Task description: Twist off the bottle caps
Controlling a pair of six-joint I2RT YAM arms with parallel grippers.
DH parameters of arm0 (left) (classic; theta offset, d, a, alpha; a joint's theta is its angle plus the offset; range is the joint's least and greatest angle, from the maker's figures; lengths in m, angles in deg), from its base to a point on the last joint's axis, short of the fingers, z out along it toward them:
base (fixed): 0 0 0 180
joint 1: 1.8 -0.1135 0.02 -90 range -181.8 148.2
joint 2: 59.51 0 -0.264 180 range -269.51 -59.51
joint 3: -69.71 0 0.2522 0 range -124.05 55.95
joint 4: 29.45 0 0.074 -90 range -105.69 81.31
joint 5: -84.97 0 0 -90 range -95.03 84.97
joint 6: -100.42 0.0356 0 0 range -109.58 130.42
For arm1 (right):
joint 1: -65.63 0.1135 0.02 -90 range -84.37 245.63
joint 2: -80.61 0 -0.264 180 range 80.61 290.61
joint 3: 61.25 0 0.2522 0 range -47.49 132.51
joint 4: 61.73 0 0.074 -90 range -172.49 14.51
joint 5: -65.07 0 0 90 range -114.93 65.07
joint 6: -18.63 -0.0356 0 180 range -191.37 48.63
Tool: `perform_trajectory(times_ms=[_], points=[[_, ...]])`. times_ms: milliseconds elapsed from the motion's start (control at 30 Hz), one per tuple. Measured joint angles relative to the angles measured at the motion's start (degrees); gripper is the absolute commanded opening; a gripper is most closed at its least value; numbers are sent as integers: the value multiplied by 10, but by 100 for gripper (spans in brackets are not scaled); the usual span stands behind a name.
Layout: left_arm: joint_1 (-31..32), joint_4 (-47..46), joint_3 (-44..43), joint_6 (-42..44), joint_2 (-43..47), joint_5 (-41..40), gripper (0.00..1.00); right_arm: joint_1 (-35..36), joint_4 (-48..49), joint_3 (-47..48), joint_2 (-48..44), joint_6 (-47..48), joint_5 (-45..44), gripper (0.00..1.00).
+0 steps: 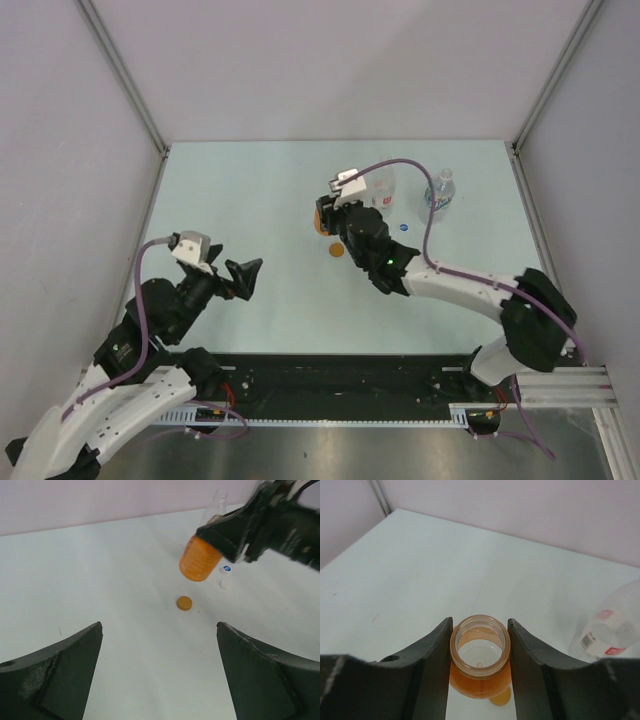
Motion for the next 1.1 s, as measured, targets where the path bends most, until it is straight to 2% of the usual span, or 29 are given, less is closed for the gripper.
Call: perform_trajectory(times_ms=[133, 367, 767, 1100], points=[[0, 14, 1, -3, 39, -7, 100, 5, 143, 0, 108, 55, -21, 0], [0, 35, 2, -11, 61, -10, 100, -2, 250, 29, 241, 86, -49, 0], [0, 43, 5, -17, 45, 1, 100, -55, 234, 110, 308, 37, -35, 0], [0, 24, 20, -28, -4, 28, 100, -74, 168, 115, 345, -2, -9, 0]])
